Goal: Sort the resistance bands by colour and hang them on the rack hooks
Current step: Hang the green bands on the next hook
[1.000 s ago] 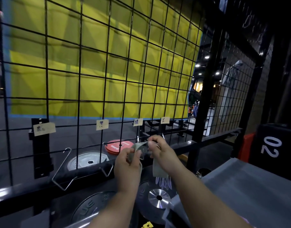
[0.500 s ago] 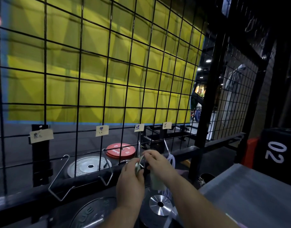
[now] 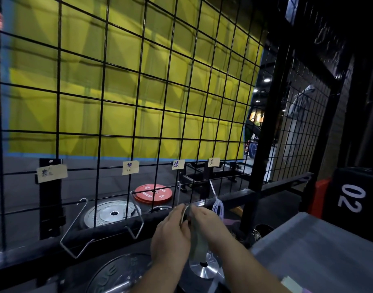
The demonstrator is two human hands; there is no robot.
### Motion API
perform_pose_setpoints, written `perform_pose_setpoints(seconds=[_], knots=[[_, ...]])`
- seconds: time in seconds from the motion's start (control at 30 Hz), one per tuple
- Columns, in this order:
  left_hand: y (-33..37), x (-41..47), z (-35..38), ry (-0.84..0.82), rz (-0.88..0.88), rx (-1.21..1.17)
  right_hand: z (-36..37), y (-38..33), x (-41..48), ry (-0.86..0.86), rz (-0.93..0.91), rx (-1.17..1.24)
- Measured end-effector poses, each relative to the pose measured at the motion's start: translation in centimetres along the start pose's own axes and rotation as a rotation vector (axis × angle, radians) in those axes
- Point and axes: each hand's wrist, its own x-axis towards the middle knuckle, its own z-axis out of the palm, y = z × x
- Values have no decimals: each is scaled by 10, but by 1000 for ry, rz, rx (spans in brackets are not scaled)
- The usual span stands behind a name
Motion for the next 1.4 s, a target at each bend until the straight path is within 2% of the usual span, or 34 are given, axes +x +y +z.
perform_pose_setpoints(seconds=[0.27, 0.5, 0.67, 0.87, 0.97, 1.07, 1.27, 1.4], knots=[[-3, -5, 1, -27, -2, -43, 4, 6, -2, -8, -9, 73], [-4, -13, 1, -53, -33, -8, 10, 20, -3, -61, 95, 379], [-3, -14, 1, -86, -58, 10, 17, 21, -8, -81, 143, 514], [-9, -12, 3, -151, -83, -146, 31, 23, -12, -81, 203, 705], [-9, -14, 5, -215, -113, -337, 35, 29, -8, -27, 247, 736], [-10, -17, 9, -234, -134, -384, 34, 37, -5, -33, 309, 734], [-4, -11, 3, -206, -145, -301, 22, 40, -8, -106, 226, 580], [5, -9, -14, -162, -75, -37, 22, 40, -8, -116, 196, 508]])
